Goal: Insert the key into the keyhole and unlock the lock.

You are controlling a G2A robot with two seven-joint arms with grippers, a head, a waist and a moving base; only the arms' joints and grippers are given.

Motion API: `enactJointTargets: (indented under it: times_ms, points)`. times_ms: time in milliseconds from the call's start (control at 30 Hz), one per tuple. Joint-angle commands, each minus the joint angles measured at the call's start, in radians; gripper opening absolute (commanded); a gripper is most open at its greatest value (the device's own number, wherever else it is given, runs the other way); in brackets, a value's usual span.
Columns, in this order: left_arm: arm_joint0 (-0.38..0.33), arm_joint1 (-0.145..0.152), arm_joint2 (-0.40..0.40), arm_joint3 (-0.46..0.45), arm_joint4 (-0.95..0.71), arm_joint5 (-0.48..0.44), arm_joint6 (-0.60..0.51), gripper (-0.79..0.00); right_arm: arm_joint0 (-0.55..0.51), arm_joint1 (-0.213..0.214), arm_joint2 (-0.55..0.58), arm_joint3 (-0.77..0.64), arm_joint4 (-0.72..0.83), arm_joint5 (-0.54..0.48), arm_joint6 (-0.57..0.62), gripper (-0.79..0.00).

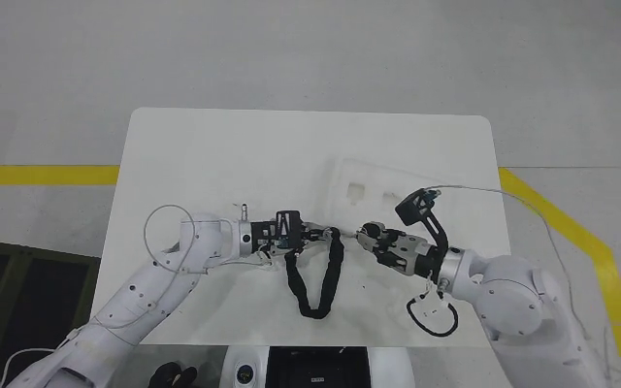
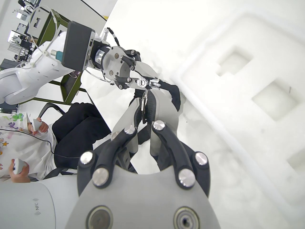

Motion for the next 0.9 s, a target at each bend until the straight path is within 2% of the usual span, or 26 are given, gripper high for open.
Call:
enactJointTargets:
  times_ms: [0, 233, 867]
  points:
    - [0.002, -0.002, 0.005, 0.005, 0.026, 0.021, 0.012, -0.785, 0.017, -0.002, -0.023, 0.004, -0.001, 0.012, -0.004, -0.785]
    - [0.009, -0.008, 0.007, 0.015, 0.035, 0.061, 0.034, -0.785, 0.059, -0.007, -0.082, 0.017, -0.012, 0.042, -0.004, -0.785]
    - [0.016, -0.017, -0.006, 0.017, 0.034, 0.053, 0.024, -0.785, 0.096, -0.015, -0.140, 0.082, -0.020, 0.072, -0.054, -0.785]
